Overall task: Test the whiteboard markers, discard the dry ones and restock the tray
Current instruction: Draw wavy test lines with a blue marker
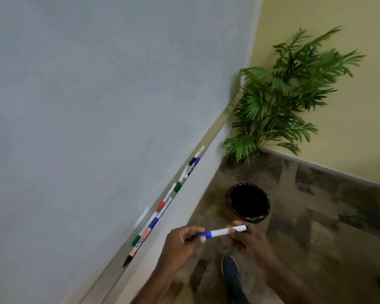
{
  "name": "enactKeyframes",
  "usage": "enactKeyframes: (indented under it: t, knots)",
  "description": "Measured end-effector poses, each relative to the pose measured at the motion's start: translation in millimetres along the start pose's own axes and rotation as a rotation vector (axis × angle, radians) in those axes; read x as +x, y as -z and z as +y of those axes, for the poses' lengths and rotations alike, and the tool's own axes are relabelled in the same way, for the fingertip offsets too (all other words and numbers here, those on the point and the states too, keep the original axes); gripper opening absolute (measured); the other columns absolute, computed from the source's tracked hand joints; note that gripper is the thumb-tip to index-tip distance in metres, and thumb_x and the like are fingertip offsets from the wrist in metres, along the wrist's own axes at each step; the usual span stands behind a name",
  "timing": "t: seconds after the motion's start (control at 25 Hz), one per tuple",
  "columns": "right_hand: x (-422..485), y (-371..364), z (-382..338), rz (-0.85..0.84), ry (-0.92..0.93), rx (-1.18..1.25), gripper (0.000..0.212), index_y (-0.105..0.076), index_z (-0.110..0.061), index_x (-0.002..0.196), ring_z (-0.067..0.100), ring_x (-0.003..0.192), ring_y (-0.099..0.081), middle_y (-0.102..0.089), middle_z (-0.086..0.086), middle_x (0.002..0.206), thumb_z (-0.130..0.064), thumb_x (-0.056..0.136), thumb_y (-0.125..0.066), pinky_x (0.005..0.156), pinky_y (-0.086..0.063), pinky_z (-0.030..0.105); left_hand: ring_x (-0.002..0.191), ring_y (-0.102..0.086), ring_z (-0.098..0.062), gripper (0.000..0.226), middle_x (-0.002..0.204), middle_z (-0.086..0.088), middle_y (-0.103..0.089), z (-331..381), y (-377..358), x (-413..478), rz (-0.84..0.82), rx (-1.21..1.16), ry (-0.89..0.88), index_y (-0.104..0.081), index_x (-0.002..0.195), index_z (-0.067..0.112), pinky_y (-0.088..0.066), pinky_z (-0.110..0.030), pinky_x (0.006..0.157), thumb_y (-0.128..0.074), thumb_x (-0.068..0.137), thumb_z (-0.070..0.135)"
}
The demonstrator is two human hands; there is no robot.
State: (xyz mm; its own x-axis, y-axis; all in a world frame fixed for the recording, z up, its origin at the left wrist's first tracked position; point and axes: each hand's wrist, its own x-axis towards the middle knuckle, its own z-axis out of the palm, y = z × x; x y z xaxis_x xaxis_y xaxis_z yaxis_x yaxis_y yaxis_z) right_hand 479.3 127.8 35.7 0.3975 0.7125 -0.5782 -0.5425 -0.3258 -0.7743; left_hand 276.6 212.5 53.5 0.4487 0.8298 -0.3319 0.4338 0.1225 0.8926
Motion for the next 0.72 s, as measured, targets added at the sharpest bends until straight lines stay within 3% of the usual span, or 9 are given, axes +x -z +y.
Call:
enactKeyframes:
  t: [0.16, 0.28, 0.4, 0.52, 0.64, 0.72]
  knots:
    - [60.0, 52.6, -8.7, 0.167, -0.093, 0.029, 0.007, -0.062, 0.006, 0.099, 0.025, 0.069, -0.069, -0.066, 0.021, 0.082, 0.009, 0.093, -0.061, 0.05, -0.058, 0.024, 0.086, -0.07, 0.007, 0.02, 0.099, 0.012, -0.077, 6.2, -62.7, 71.3, -0.061, 0.008, 0.081, -0.076, 0.104, 0.023, -0.053, -0.008, 0.079, -0.078, 0.087, 0.013]
    - [103.4, 87.3, -28.8, 0.207, -0.155, -0.024, 0.015, -0.06, 0.008, 0.081, 0.015, 0.048, -0.067, -0.063, 0.017, 0.061, 0.012, 0.095, -0.055, 0.043, -0.054, 0.024, 0.083, -0.07, 0.007, 0.018, 0.095, 0.012, -0.077, 18.9, -107.1, 117.4, -0.084, 0.02, 0.112, -0.076, 0.099, 0.025, -0.052, -0.008, 0.077, -0.078, 0.086, 0.011]
    - [148.9, 121.0, -51.2, 0.263, -0.176, -0.099, 0.015, -0.067, 0.01, 0.086, 0.022, 0.064, -0.068, -0.07, 0.022, 0.074, 0.003, 0.096, -0.059, 0.055, -0.054, 0.026, 0.082, -0.072, 0.003, 0.023, 0.086, 0.013, -0.078, 37.9, -143.2, 159.9, -0.108, 0.04, 0.089, -0.077, 0.088, 0.03, -0.054, -0.017, 0.081, -0.081, 0.082, 0.008]
    - [194.1, 144.9, -83.2, 0.289, -0.244, 0.055, 0.006, -0.065, 0.006, 0.095, 0.031, 0.087, -0.066, -0.067, 0.026, 0.096, 0.004, 0.093, -0.06, 0.07, -0.059, 0.028, 0.083, -0.071, 0.005, 0.028, 0.084, 0.017, -0.075, 60.3, -177.5, 212.3, -0.11, 0.049, 0.055, -0.076, 0.087, 0.032, -0.054, -0.022, 0.085, -0.08, 0.083, 0.004]
    - [244.2, 160.6, -111.1, 0.334, -0.212, 0.318, 0.015, -0.058, 0.002, 0.103, 0.027, 0.086, -0.062, -0.062, 0.02, 0.094, 0.013, 0.092, -0.056, 0.055, -0.062, 0.028, 0.086, -0.069, 0.008, 0.021, 0.098, 0.004, -0.075, 89.0, -202.3, 264.6, -0.119, 0.022, 0.041, -0.076, 0.106, 0.011, -0.054, -0.019, 0.088, -0.074, 0.087, 0.0]
    - [271.3, 166.4, -134.4, 0.376, -0.17, 0.395, 0.017, -0.056, -0.004, 0.092, 0.021, 0.081, -0.059, -0.058, 0.015, 0.089, 0.012, 0.095, -0.053, 0.047, -0.058, 0.024, 0.104, -0.07, -0.009, 0.029, 0.115, -0.006, -0.074, 111.1, -213.4, 297.8, -0.093, 0.026, 0.044, -0.072, 0.119, 0.006, -0.052, -0.022, 0.097, -0.071, 0.09, 0.003]
